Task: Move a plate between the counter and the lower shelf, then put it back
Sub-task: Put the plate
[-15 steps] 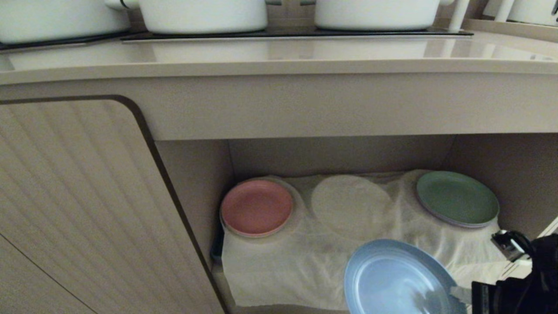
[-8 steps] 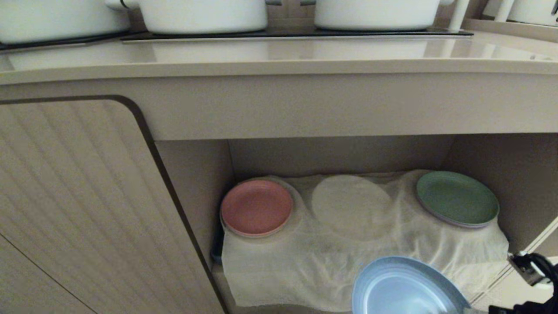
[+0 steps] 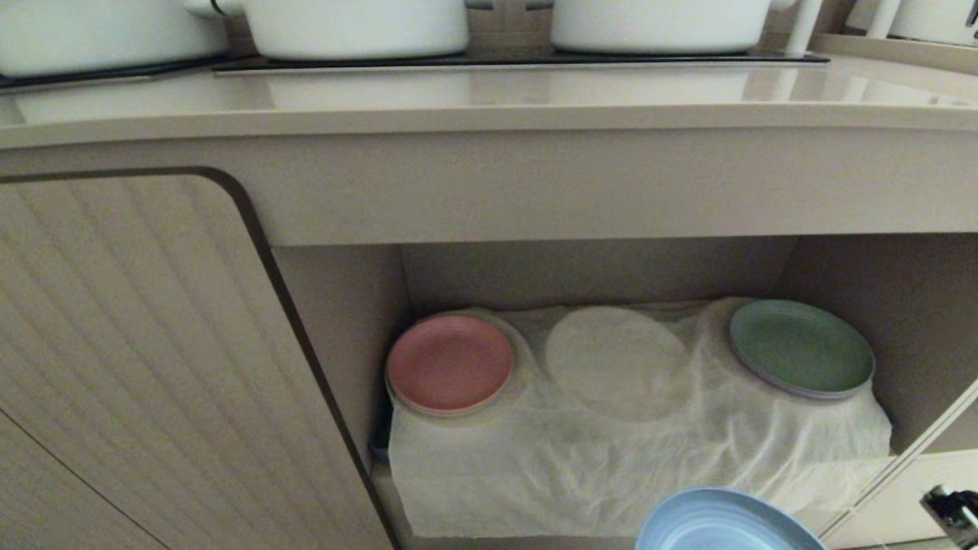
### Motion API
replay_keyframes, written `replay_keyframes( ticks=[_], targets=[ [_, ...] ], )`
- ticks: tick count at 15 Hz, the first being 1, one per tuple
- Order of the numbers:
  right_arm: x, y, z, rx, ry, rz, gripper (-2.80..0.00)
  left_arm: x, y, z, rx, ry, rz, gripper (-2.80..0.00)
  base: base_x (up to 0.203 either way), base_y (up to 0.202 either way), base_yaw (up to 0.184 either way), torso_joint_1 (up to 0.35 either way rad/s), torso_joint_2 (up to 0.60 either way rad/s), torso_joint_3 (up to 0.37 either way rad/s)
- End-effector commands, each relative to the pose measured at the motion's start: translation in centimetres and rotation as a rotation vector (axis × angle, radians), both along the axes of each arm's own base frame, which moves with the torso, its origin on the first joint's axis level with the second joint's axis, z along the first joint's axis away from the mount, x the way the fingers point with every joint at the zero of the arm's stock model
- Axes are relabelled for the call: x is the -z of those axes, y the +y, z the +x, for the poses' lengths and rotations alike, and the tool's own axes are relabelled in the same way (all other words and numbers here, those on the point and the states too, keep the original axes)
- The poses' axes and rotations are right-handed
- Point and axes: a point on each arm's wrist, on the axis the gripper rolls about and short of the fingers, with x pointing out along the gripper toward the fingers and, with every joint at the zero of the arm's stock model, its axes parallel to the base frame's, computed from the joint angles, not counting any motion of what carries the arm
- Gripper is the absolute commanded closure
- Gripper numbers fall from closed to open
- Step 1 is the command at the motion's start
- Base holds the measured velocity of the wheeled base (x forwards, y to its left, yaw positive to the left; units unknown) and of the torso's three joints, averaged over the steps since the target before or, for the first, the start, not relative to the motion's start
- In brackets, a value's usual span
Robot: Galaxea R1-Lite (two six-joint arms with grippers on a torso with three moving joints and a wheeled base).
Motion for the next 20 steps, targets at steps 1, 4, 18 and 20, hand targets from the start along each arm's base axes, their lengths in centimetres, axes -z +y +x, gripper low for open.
replay_keyframes(
  ticks=[1,4,18,20],
  targets=[
    [-0.18,-0.17,-0.63,0.001,-0.027,0.009,0.0,0.0,0.0,0.0,-0.001,-0.001,-0.001,0.0,0.0,0.0,0.0,0.0,0.0,0.0],
    [-0.13,-0.33,-1.22,0.002,-0.016,0.007,0.0,0.0,0.0,0.0,-0.001,-0.001,-0.001,0.0,0.0,0.0,0.0,0.0,0.0,0.0],
    [0.03,-0.35,-1.36,0.031,-0.001,0.032,0.0,0.0,0.0,0.0,-0.001,-0.001,-0.001,0.0,0.0,0.0,0.0,0.0,0.0,0.0],
    [0.03,-0.34,-1.36,0.03,0.0,0.032,0.0,0.0,0.0,0.0,-0.001,-0.001,-0.001,0.0,0.0,0.0,0.0,0.0,0.0,0.0]
  ],
)
